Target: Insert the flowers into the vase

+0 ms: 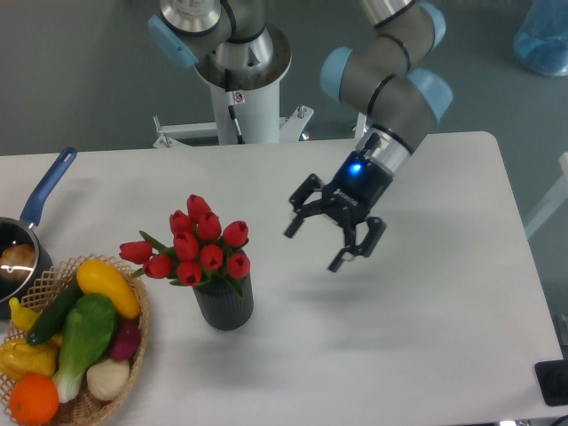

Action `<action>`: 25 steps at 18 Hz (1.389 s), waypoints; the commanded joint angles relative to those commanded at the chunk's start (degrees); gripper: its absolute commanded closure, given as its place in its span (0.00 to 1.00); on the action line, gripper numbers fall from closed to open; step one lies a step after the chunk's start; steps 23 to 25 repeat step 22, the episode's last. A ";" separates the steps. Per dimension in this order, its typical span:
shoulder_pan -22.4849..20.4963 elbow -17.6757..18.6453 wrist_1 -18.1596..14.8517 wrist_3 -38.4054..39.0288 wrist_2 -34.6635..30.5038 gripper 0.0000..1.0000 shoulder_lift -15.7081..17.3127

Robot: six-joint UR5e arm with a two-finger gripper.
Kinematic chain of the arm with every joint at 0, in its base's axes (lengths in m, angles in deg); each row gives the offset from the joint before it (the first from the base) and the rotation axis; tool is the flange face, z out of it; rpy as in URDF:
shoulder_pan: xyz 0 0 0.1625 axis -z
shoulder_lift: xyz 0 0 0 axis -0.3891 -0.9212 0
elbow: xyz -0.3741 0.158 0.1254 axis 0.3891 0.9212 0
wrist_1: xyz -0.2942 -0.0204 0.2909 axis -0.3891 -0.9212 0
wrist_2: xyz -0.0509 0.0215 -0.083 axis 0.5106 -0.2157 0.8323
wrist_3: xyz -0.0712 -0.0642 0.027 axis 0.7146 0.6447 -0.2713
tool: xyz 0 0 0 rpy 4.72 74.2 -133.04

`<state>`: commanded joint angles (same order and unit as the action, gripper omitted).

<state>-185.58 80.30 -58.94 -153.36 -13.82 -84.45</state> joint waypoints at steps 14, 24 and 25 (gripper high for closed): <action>-5.19 -5.27 -4.31 8.70 -31.83 0.00 11.69; -5.45 -7.30 -4.57 8.17 -35.09 0.00 12.66; -5.45 -7.30 -4.57 8.17 -35.09 0.00 12.66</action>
